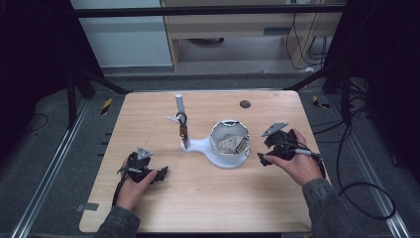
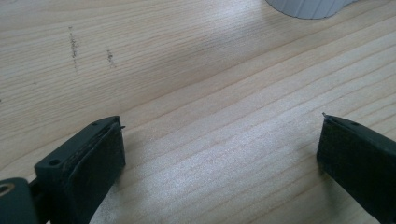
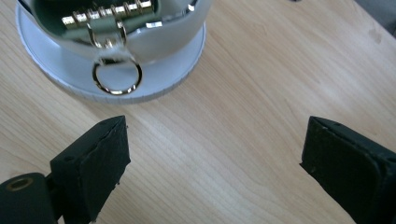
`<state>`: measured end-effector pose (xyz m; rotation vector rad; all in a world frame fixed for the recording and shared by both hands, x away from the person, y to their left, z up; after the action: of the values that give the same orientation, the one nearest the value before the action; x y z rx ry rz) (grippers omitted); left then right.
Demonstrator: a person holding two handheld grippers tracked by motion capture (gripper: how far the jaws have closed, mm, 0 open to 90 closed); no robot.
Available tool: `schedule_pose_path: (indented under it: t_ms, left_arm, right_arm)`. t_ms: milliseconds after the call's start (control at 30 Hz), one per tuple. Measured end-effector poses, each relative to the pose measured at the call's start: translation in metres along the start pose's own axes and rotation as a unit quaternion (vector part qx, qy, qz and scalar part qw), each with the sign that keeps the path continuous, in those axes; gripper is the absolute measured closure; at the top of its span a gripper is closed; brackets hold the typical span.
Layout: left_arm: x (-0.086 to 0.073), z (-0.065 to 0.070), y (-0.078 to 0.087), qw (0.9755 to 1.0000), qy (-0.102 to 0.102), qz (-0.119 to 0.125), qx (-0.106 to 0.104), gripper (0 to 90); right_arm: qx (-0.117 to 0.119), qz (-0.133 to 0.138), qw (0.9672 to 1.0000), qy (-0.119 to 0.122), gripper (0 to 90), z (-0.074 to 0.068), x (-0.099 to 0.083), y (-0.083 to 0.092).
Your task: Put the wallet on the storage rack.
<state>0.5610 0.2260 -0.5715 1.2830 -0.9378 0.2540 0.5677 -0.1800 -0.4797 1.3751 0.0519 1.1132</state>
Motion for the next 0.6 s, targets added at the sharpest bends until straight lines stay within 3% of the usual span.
schedule_pose_path:
  t_ms: [400,600]
  left_arm:
    - [0.000,0.000,0.000,1.0000,0.000,-0.001,0.001,0.0]
    - [0.000,0.000,0.000,1.0000,0.000,0.000,0.000,0.0]
  right_arm:
    - [0.007,0.004,0.9983,-0.058,8.4,-0.001,-0.045,-0.023]
    - [0.013,0.014,0.9940,-0.107,8.1,0.004,-0.063,-0.035]
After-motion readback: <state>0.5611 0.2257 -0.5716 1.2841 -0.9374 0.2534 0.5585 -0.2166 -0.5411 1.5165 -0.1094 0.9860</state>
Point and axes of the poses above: each handheld gripper's, and its own axes: y roughly backward along the jaws, x roughly out of its top, z roughly to its right, the point moved 9 cm from there along -y, roughly forward along the jaws, and after that the axes turned 1 degree about y, right-handed, at the moved point
